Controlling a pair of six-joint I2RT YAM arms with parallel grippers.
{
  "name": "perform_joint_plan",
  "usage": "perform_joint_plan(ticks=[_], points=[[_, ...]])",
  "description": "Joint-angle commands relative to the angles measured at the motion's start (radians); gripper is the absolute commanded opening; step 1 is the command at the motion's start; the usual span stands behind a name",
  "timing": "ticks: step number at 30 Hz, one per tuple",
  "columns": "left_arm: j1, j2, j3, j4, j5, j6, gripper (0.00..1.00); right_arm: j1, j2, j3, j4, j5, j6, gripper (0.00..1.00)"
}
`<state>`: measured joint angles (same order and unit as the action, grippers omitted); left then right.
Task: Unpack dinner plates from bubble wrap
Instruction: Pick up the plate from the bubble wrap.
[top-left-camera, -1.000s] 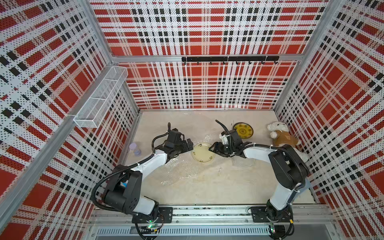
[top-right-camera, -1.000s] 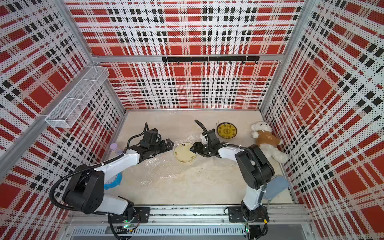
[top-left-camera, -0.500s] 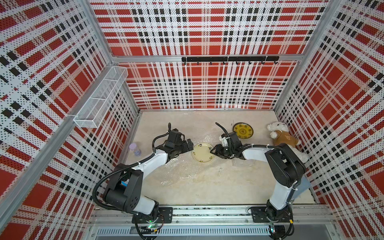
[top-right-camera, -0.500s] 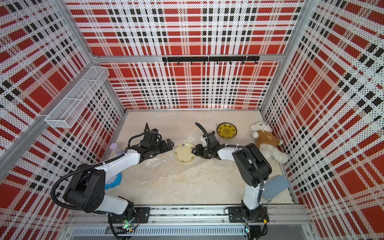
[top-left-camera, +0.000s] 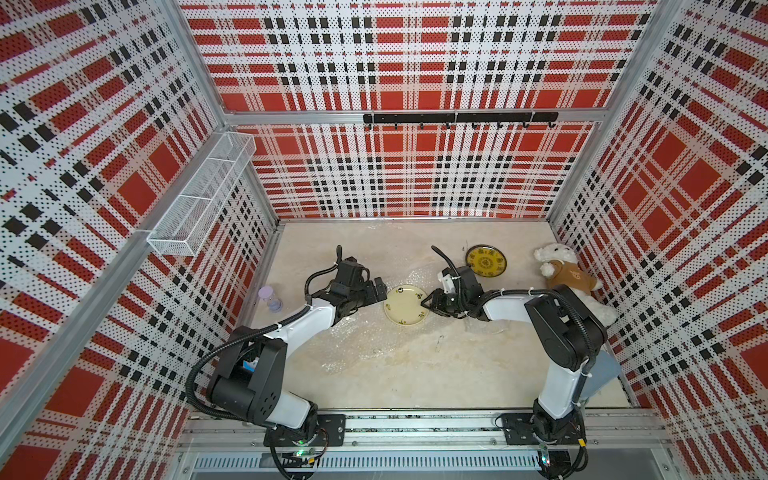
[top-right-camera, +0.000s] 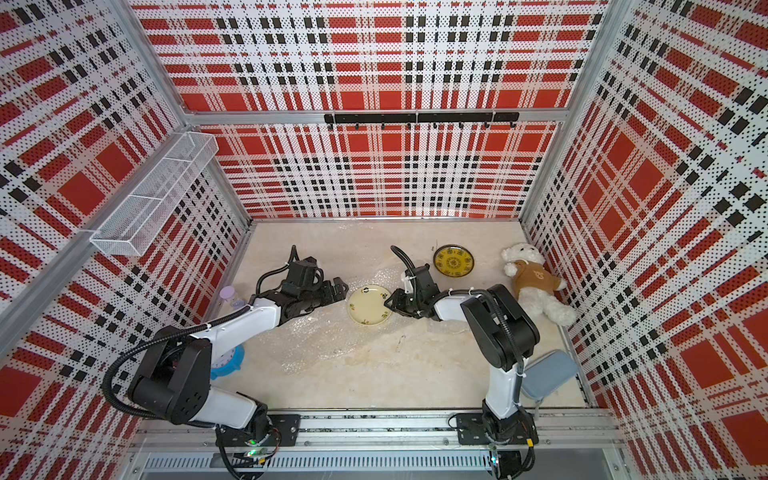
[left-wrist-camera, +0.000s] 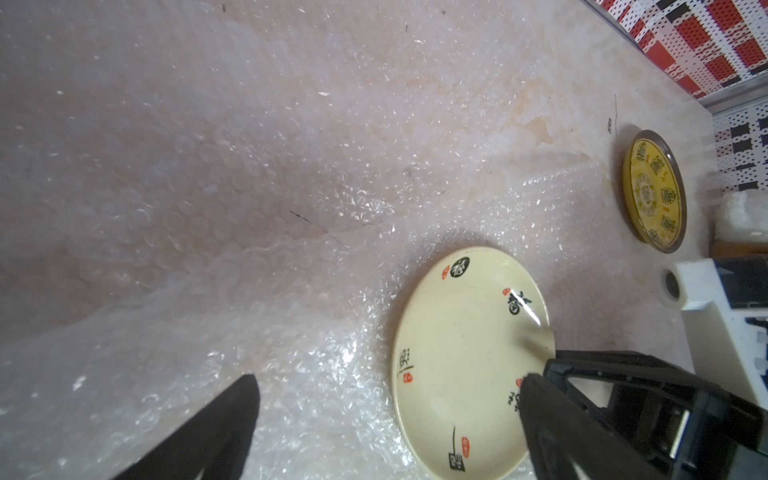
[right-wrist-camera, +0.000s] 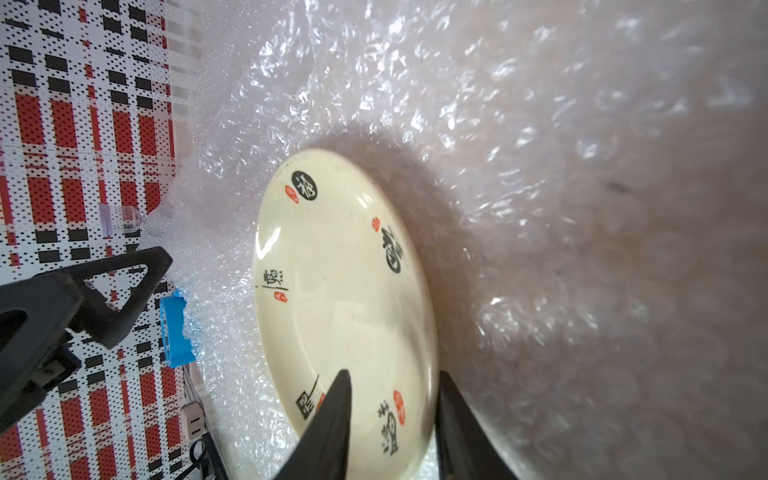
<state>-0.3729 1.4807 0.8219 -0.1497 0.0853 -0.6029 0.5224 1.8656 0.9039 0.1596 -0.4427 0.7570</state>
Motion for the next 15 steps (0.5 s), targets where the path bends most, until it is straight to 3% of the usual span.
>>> perform_joint_plan(ticks=[1, 15], points=[[-0.006, 0.015, 0.026, 0.015, -0.007, -0.009, 0.99, 0.005, 0.019, -0.028, 0.096, 0.0, 0.023, 0.31], [-0.006, 0.022, 0.027, 0.018, -0.005, -0.011, 0.99, 0.005, 0.001, -0.072, 0.175, 0.017, 0.033, 0.09]])
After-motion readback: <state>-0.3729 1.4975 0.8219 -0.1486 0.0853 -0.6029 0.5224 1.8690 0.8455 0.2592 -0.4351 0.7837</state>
